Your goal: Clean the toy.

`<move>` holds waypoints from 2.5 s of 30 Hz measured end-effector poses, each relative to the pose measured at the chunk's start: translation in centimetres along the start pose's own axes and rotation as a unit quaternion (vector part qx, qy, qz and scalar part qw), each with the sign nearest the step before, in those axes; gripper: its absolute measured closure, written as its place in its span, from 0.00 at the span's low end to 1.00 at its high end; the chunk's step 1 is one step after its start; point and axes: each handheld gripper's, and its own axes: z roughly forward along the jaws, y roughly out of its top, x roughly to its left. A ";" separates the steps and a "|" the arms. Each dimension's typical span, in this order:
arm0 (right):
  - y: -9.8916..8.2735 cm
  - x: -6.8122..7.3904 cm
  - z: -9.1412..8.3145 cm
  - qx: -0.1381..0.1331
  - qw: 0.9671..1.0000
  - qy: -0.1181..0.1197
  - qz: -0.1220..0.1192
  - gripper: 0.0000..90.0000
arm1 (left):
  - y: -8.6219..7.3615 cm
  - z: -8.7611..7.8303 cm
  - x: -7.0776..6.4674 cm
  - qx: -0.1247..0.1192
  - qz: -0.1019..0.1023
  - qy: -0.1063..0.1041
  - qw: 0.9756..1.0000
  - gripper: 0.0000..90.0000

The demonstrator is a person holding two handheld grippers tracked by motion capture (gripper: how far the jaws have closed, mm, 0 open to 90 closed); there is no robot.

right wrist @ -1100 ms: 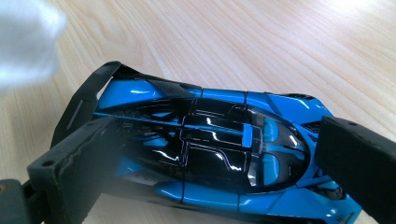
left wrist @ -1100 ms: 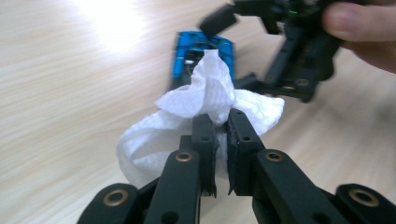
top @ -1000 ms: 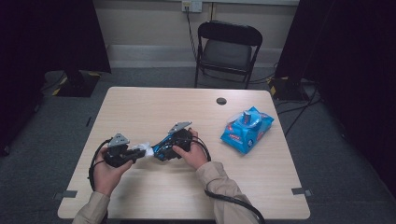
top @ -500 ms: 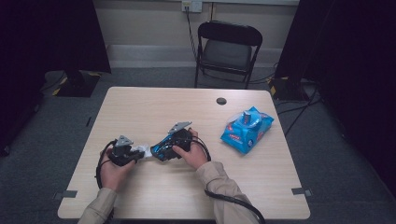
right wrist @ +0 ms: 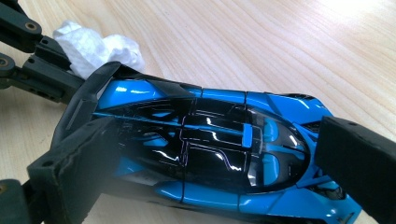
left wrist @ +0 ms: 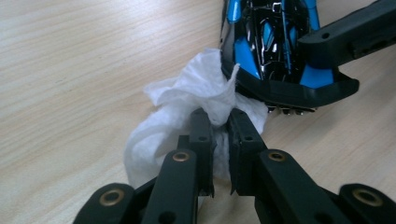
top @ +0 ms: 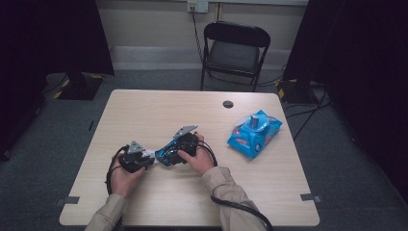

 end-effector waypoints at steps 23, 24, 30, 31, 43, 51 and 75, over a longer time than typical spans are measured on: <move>0.0 0.0 0.0 0.000 1.000 0.000 0.000 0.00 | -0.1 -0.6 -3.3 0.032 0.014 -0.062 0.997 0.92; 0.0 0.0 0.0 0.000 1.000 0.000 0.001 0.00 | 0.0 -0.5 -3.5 0.030 0.015 -0.064 0.997 0.92; 0.0 0.0 0.0 0.000 1.000 -0.001 0.001 0.00 | 0.3 -0.3 -4.6 0.034 0.025 -0.076 0.996 0.92; 0.0 0.0 0.0 -0.001 1.000 -0.001 0.001 0.00 | 0.4 -0.4 -4.7 0.033 0.025 -0.082 0.996 0.92; 0.0 0.1 0.0 -0.001 1.000 -0.001 0.002 0.00 | 2.5 -1.4 -7.1 0.015 0.049 -0.108 0.993 0.92; 0.0 0.0 0.0 -0.001 1.000 -0.001 0.001 0.00 | 2.7 -2.4 -6.4 0.010 0.036 -0.102 0.994 0.92; 0.0 0.1 0.0 0.001 1.000 -0.001 0.002 0.00 | 2.1 -5.7 -0.7 -0.046 -0.026 -0.048 0.997 0.92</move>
